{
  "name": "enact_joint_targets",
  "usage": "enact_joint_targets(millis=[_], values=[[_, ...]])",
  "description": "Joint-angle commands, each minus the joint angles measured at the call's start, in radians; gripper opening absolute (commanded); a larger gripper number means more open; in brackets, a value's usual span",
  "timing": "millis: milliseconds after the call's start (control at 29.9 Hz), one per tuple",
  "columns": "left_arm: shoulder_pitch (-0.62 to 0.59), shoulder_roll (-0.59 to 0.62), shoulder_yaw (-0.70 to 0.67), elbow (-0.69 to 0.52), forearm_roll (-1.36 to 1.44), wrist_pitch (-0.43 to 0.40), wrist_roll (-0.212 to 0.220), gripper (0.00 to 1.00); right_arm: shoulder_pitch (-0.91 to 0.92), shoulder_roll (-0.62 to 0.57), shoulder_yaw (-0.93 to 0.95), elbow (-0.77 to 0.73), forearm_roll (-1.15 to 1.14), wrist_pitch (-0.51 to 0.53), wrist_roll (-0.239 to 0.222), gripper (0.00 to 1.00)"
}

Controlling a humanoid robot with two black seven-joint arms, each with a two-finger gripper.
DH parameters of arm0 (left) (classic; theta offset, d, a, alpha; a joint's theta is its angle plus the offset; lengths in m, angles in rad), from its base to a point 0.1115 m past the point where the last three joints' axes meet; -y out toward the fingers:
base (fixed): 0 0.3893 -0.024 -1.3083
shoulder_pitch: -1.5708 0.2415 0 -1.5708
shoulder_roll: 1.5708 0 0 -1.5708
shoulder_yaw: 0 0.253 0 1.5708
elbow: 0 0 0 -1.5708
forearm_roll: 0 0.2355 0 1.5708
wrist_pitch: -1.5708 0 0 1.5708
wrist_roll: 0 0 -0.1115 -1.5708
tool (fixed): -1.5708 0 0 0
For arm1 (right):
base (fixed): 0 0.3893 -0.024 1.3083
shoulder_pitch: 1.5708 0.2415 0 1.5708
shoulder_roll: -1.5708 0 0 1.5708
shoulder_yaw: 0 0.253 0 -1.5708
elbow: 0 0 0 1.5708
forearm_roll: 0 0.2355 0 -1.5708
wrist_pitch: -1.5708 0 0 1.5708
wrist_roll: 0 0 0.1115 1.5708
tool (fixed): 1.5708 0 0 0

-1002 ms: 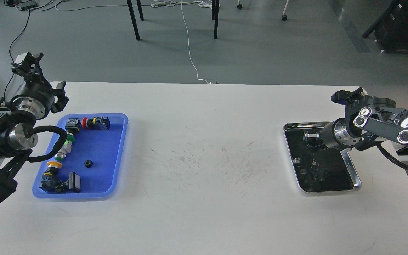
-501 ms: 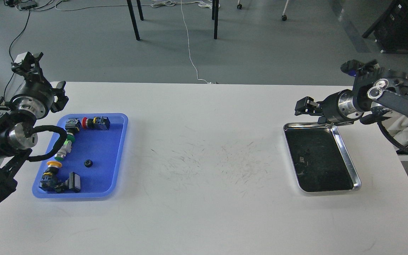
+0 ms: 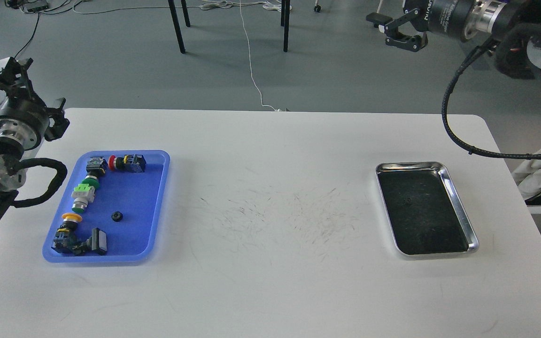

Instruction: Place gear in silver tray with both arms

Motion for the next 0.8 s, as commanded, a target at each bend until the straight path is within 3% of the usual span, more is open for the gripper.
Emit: enact_joint_targets(millis=[0,100,134,267,401,534,768], values=[[0.004,0.098,0.011,-0.066,0.003,-0.046,0.003,0.98,-0.202,0.085,0.246,-0.021,0.014,0.008,-0.004,0.96],[0.005,0.109,0.012,-0.076,0.004,-0.052,0.003,0.98,-0.219,0.093,0.261,-0.021,0.014,0.011,-0.004,0.96],[0.036,0.261,0.038,-0.207,0.015,-0.137,0.001,0.98,-0.391,0.151,0.375,-0.017,0.029,0.058,0.0,0.96],[0.092,0.425,0.084,-0.359,0.024,-0.23,-0.003,0.98,-0.472,0.167,0.392,-0.012,0.112,0.058,0.013,0.96],[0.108,0.554,0.194,-0.517,0.154,-0.25,-0.022,0.98,-0.506,0.167,0.392,-0.007,0.178,0.058,0.016,0.96],[0.108,0.585,0.303,-0.582,0.408,-0.248,-0.069,0.98,-0.528,0.167,0.393,-0.009,0.18,0.058,0.02,0.96],[0.111,0.499,0.38,-0.567,0.947,-0.241,-0.083,0.98,-0.534,0.167,0.393,-0.015,0.18,0.058,0.032,0.96]])
